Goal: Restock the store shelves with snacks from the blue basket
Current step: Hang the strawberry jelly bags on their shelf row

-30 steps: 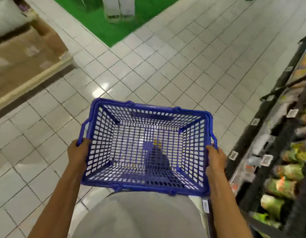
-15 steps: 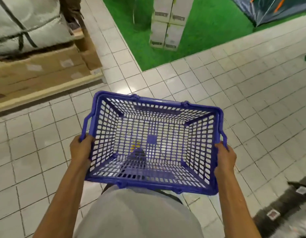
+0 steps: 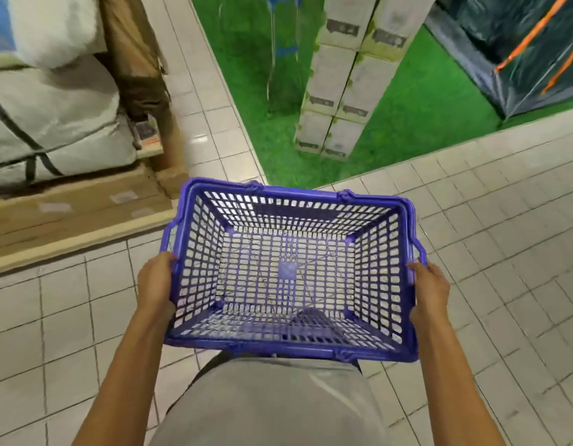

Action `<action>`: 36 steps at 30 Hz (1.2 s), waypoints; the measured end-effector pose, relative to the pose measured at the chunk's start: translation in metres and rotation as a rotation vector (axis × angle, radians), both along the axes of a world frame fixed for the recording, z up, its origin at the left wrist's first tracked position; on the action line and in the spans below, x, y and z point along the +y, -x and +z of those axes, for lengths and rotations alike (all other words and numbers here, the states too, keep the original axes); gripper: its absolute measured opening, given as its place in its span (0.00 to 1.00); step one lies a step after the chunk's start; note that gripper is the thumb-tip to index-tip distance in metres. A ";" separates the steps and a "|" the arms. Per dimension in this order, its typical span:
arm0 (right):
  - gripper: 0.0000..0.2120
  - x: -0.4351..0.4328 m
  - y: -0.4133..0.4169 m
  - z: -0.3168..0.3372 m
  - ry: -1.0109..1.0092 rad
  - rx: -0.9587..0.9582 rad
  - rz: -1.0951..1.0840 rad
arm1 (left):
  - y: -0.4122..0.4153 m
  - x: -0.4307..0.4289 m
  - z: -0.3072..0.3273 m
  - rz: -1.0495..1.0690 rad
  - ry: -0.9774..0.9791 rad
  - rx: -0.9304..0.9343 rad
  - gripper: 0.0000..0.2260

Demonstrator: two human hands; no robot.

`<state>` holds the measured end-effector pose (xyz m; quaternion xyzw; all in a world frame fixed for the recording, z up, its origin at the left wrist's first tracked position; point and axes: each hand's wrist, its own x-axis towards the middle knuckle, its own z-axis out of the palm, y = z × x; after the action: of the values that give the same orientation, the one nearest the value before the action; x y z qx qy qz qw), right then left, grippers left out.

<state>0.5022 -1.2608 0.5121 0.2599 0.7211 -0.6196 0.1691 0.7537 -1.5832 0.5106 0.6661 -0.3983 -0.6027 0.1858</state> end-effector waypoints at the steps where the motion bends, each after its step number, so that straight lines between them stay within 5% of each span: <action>1: 0.17 -0.013 0.020 -0.002 0.006 -0.006 0.019 | 0.016 -0.013 -0.001 0.005 -0.006 -0.007 0.11; 5: 0.20 -0.072 0.107 -0.014 0.036 0.002 0.089 | 0.089 -0.062 -0.014 0.062 -0.017 -0.028 0.11; 11: 0.10 -0.172 0.246 -0.027 0.028 -0.002 0.195 | 0.201 -0.117 -0.034 0.237 -0.045 -0.035 0.17; 21: 0.10 -0.345 0.420 -0.077 -0.060 -0.001 0.408 | 0.320 -0.225 -0.074 0.356 -0.055 -0.094 0.12; 27: 0.19 -0.432 0.491 -0.158 -0.135 -0.059 0.493 | 0.373 -0.305 -0.157 0.357 -0.093 -0.137 0.09; 36: 0.19 -0.523 0.572 -0.327 -0.294 -0.141 0.720 | 0.429 -0.375 -0.323 0.277 -0.177 -0.245 0.05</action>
<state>-0.0703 -1.7837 0.1847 0.0538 0.8337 -0.3916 0.3857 0.3248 -1.9584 0.1873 0.7965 -0.2680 -0.5185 0.1580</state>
